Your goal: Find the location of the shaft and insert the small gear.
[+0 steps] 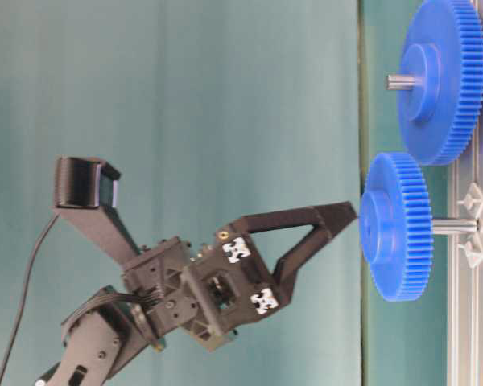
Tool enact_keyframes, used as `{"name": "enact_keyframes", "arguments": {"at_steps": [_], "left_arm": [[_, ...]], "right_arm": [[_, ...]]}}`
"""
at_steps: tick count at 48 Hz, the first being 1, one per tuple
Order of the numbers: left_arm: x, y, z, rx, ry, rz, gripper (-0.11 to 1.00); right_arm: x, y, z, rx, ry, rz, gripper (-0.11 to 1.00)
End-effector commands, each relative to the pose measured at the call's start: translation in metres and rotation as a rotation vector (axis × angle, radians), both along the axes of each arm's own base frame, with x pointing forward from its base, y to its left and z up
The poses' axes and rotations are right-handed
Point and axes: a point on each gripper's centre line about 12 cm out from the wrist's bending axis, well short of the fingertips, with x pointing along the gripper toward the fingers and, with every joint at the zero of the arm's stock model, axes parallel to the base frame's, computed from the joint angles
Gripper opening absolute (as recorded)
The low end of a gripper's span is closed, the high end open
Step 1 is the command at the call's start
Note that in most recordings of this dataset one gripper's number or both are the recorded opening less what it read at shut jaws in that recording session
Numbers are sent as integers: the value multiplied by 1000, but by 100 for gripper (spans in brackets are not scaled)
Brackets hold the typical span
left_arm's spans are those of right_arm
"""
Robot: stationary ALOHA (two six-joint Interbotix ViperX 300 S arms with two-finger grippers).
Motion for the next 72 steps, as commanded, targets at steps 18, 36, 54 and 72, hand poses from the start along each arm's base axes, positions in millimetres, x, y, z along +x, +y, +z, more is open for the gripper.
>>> {"name": "enact_keyframes", "arguments": {"at_steps": [18, 36, 54, 72], "left_arm": [[-1, -7, -19, -9, 47, -8, -1], [3, -5, 22, 6, -16, -16, -1], [-7, -3, 67, 13, -99, -9, -1], [-31, -21, 78, 5, -123, -43, -1]], "right_arm": [[2, 0, 2, 44, -17, -23, 12], [2, 0, 2, 46, -16, -24, 12], [1, 0, 2, 46, -17, -24, 12], [2, 0, 4, 45, -25, -24, 12]]}}
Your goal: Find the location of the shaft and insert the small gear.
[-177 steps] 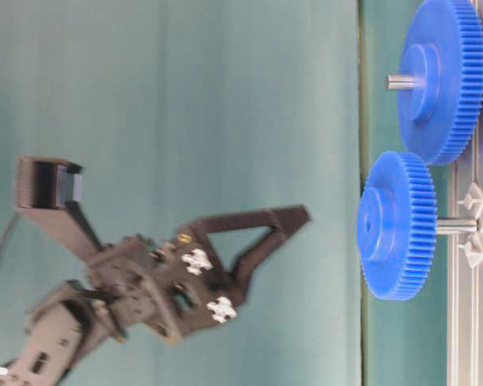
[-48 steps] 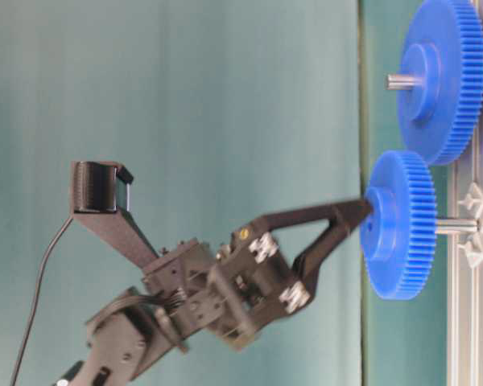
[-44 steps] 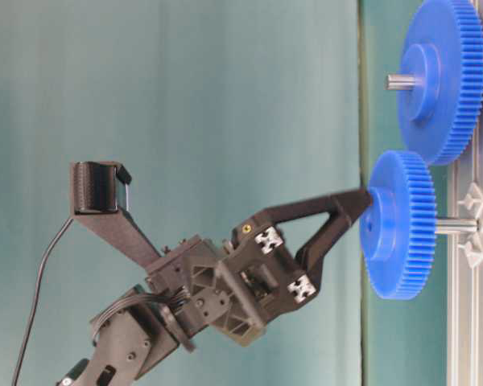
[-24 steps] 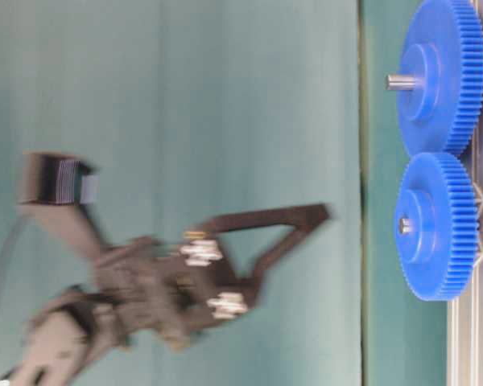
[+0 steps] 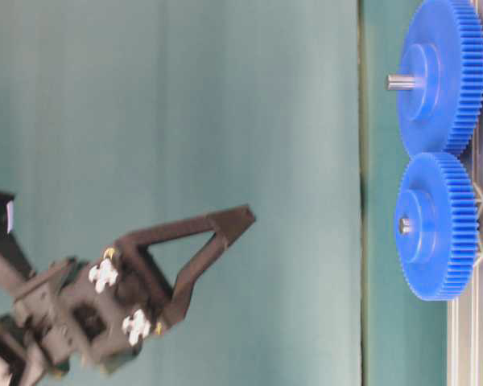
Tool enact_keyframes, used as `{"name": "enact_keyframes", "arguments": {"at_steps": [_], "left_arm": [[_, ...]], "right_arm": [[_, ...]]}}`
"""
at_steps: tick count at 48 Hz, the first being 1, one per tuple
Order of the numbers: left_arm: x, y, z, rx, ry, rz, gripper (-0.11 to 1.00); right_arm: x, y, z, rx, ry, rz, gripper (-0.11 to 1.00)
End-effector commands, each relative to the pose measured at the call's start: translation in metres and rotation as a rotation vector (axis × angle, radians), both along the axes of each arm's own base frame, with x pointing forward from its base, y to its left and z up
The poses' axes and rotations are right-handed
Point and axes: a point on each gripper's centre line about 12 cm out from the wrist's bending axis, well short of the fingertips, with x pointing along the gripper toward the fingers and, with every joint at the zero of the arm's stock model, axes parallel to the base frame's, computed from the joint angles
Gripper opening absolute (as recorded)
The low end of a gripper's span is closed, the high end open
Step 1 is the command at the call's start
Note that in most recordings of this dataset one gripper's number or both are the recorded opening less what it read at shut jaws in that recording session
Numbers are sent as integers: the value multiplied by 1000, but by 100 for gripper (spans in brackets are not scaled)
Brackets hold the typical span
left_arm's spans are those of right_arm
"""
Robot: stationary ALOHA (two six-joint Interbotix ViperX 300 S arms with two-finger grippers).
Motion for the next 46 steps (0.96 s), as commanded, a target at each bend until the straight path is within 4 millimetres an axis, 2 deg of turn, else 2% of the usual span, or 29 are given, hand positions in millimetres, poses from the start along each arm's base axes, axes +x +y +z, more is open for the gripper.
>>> {"name": "enact_keyframes", "arguments": {"at_steps": [1, 6, 30, 46], "left_arm": [[-10, -7, 14, 2, -38, -17, -1], [-18, -11, 11, -3, -29, -23, -1], [-57, -19, 24, -28, -99, -25, -1], [-70, -19, 15, -50, -103, -10, -1]], "right_arm": [[2, -1, 7, 3, -23, -4, 12], [1, 0, 7, 1, -29, -4, 12], [-3, 1, 11, -3, -57, 2, 12], [-3, 1, 10, -3, -57, 4, 12]]}}
